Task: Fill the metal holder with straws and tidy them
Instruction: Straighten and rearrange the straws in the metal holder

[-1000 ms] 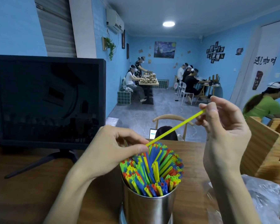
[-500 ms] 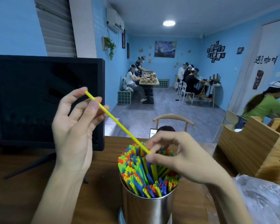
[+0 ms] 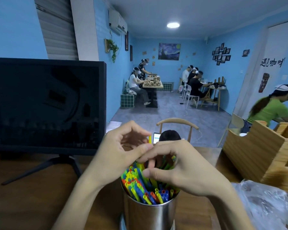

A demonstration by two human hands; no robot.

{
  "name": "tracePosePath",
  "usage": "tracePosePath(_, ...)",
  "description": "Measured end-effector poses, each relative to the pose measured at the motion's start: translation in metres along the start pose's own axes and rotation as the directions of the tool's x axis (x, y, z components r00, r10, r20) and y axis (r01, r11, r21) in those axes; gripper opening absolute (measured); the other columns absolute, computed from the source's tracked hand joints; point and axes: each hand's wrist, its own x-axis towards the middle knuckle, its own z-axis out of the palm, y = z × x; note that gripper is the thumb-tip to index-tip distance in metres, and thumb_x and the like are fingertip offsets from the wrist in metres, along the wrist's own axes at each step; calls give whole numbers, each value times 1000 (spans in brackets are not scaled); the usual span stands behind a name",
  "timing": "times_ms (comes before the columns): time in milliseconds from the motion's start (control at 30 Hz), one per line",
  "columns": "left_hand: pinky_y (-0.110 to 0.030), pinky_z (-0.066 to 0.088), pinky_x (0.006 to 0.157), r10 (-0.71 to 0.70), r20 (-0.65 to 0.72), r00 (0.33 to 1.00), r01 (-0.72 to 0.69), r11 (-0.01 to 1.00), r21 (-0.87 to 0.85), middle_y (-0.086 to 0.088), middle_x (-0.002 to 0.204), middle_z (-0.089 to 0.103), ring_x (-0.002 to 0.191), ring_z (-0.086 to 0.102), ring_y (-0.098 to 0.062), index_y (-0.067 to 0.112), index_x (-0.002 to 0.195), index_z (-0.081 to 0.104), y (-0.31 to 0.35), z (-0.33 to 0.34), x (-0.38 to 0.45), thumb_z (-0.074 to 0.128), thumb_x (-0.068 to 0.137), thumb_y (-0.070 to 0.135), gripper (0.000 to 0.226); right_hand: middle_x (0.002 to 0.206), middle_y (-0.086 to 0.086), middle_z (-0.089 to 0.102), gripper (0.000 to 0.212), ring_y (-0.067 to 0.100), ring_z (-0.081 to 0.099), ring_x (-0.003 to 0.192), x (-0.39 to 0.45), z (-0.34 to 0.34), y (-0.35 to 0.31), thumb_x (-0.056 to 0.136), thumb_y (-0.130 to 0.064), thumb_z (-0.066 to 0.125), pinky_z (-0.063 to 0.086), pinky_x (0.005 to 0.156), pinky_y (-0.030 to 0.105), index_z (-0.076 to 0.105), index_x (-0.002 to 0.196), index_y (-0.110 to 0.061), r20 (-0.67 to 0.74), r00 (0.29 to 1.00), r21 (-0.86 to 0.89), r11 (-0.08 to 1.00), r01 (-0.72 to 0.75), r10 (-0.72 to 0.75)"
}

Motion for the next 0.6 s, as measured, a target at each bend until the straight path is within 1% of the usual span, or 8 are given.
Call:
tracePosePath(33,-22,54,70,-8,33,999,7,999,31,-2,82,74,75,71,-13,25,88,73,-1,-3,0,79,81,16,12,83,-10,72,17,14,68,83,0,1,0,83,-31,84,54,82,33,80,100,-31,7,1000,-14,1000,-8,8)
tracePosePath(100,-27,55,73,-31,118,993,17,993,119,1,81,75,76,71,-13,22,85,76,-5,-7,1,75,83,21,3,83,-12,73,16,11,69,84,1,4,-1,84,-34,83,54,82,33,81,99,-30,5,1000,-58,998,-5,5)
tracePosePath(167,-34,56,80,-56,181,982,22,983,184,5,88,76,83,71,-15,25,84,77,-9,-10,1,70,80,27,7,82,-13,73,12,10,69,84,1,8,-1,84,-36,83,54,80,32,82,94,-30,4,1000,-82,997,3,-2)
tracePosePath(233,-38,55,86,-71,208,976,28,979,202,9,95,75,91,70,-17,27,83,76,-12,-14,1,64,75,35,17,80,-13,72,10,12,68,82,1,11,-2,84,-37,82,54,76,33,82,92,-31,4,1000,-100,995,17,-17)
tracePosePath(367,-31,50,89,-125,247,961,79,979,189,13,98,72,97,66,-9,22,73,75,-15,-16,3,55,70,41,28,80,-13,70,17,13,67,80,4,15,-4,82,-45,82,54,73,33,80,96,-34,-25,999,-143,989,36,-40)
tracePosePath(467,-26,46,90,-158,244,957,125,982,145,9,98,73,99,66,-8,14,71,76,-17,-17,4,50,73,42,39,90,-14,70,23,10,67,88,6,16,-4,85,-46,79,54,79,33,78,107,-38,0,998,-155,986,58,-59)
tracePosePath(533,-27,45,91,-158,239,958,131,983,125,7,98,74,100,67,-9,17,71,78,-17,-18,4,48,76,42,39,95,-16,68,24,9,66,96,6,18,-1,89,-48,75,53,84,34,77,112,-41,34,997,-169,983,68,-63)
tracePosePath(600,-25,47,90,-160,216,963,139,984,110,6,97,75,99,68,-9,22,71,79,-16,-18,3,48,77,43,38,95,-18,65,25,7,64,98,5,18,0,90,-49,73,52,86,32,76,113,-41,45,998,-183,981,59,-52)
